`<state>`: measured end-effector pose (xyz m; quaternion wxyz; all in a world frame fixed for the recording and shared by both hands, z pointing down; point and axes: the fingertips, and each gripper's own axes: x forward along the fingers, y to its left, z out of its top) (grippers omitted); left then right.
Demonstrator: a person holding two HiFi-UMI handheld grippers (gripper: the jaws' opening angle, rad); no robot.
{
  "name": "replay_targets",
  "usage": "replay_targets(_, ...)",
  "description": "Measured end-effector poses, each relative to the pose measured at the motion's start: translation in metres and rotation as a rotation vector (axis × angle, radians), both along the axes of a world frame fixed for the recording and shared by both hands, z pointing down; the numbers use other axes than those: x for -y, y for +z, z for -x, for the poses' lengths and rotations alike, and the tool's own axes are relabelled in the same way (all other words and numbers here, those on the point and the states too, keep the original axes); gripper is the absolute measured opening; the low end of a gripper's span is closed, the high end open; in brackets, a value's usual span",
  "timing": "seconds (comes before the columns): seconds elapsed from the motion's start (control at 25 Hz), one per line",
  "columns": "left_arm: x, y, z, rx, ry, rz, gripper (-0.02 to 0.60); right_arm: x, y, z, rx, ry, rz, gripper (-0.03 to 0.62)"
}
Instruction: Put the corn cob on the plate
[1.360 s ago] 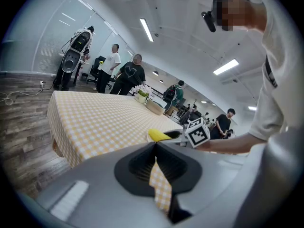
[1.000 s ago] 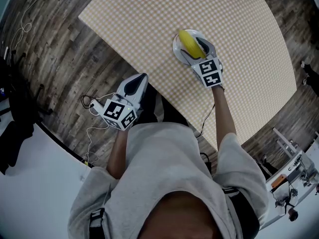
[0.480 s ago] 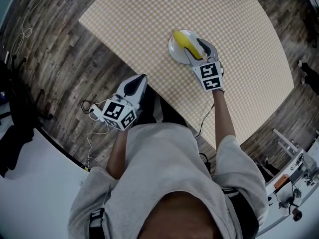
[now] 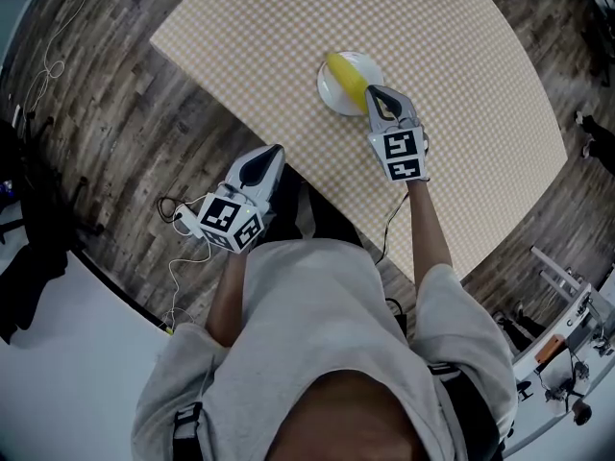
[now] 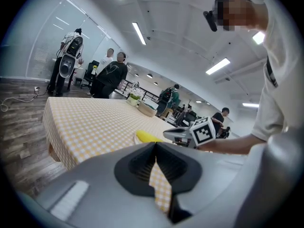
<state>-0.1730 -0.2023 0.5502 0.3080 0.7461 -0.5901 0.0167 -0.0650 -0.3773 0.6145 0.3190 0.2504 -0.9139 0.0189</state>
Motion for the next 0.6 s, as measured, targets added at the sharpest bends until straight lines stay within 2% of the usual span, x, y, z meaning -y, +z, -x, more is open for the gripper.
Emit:
replay_targets(0.32, -0.003, -0.017, -0.027, 0.032, 0.045, -0.047, 0.008, -0.016, -0.025, -0.017, 0.055, 0.025, -0.031, 0.000)
replay_targets(0.6, 0.008, -0.066, -0.051, 0.101, 0.099, -0.147, 0.008, -0.040, -0.106, -0.034, 0.241, 0.077, -0.074, 0.000)
